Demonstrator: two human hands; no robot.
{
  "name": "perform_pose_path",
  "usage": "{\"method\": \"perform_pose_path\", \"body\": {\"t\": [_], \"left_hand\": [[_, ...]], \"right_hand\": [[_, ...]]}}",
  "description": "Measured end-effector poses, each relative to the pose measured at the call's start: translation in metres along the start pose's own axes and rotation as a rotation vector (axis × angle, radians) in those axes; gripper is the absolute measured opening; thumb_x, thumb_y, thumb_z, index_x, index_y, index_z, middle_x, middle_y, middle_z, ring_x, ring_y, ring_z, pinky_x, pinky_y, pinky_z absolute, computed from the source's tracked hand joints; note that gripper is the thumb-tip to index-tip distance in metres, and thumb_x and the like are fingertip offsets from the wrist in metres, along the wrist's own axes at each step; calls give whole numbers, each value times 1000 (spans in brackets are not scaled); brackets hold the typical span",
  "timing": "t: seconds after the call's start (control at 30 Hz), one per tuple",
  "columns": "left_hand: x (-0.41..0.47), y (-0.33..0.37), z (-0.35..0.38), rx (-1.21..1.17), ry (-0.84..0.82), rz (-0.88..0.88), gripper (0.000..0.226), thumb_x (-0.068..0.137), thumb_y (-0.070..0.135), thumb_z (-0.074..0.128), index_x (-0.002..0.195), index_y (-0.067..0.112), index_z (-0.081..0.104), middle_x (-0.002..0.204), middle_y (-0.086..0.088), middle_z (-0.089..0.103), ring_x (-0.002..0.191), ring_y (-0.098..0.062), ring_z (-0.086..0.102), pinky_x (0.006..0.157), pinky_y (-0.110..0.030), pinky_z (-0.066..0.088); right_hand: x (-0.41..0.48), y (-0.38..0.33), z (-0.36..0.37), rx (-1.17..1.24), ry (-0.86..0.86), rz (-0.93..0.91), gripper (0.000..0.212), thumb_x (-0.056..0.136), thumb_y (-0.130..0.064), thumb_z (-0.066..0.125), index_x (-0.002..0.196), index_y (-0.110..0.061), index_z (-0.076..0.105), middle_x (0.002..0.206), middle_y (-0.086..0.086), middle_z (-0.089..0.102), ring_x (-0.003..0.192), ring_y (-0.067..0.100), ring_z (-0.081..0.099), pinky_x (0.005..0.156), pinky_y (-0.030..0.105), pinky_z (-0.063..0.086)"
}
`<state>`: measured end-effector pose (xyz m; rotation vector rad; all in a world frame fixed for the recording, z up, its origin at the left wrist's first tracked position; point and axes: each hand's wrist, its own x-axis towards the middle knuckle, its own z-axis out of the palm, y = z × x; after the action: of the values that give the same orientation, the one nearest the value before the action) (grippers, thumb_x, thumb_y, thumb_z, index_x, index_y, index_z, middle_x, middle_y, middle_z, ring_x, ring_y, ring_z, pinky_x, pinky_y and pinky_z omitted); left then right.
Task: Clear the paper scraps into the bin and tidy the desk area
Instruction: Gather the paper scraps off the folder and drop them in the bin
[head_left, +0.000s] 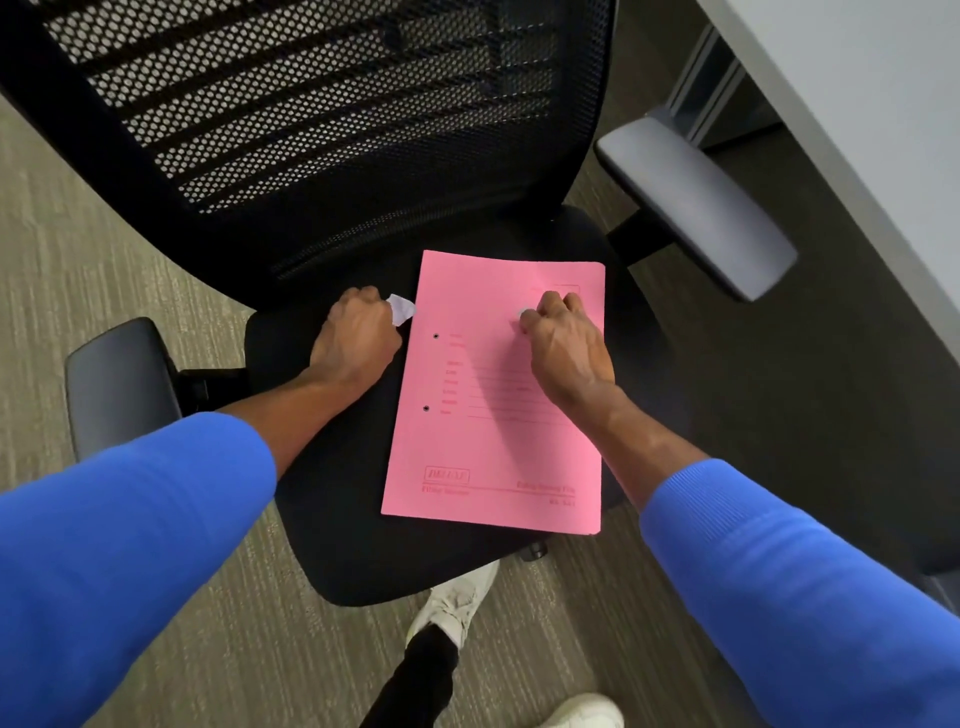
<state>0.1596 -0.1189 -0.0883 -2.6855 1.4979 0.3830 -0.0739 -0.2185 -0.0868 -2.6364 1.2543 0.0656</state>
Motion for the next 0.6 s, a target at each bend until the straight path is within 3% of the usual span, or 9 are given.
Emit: {"method": "perform_pose_path", "body": {"t": [0.1,0.23,0.4,0.53,0.6], "left_hand": [[-10,1,-6,14,33,25,17,97,8,67,106,-7,69,117,-21,66,106,-36,64,81,-40,50],[-25,5,-13,16,145,13,16,94,16,68,97,0,68,109,-17,66,91,-34,66,69,-43,51],[-42,27,-25,-97,269,-18,16,93,18,66,92,3,66,105,-15,67,85,-36,68,69,-48,57],[-65,65,-28,-209,276,93,17,90,24,69,83,9,63,93,-9,69,74,-31,68,67,-48,61],[-79,91,-23,-271,252,191,17,89,23,69,80,10,61,86,-6,68,68,-30,66,64,-45,59]], "right_hand": [[-14,2,1,37,14,13,30,97,3,54,124,-6,65,116,12,59,106,32,52,67,42,50],[-40,10,3,116,56,65,33,99,0,55,129,-9,66,115,11,63,104,31,55,71,44,52],[-86,29,8,207,163,104,24,100,-14,58,122,-12,69,106,6,64,98,28,57,69,36,46],[-124,45,8,280,180,186,32,97,-22,49,116,-12,74,101,6,64,95,28,59,70,37,49],[-145,55,8,296,186,227,30,94,-13,52,112,-12,75,99,7,66,94,30,61,70,41,55]]}}
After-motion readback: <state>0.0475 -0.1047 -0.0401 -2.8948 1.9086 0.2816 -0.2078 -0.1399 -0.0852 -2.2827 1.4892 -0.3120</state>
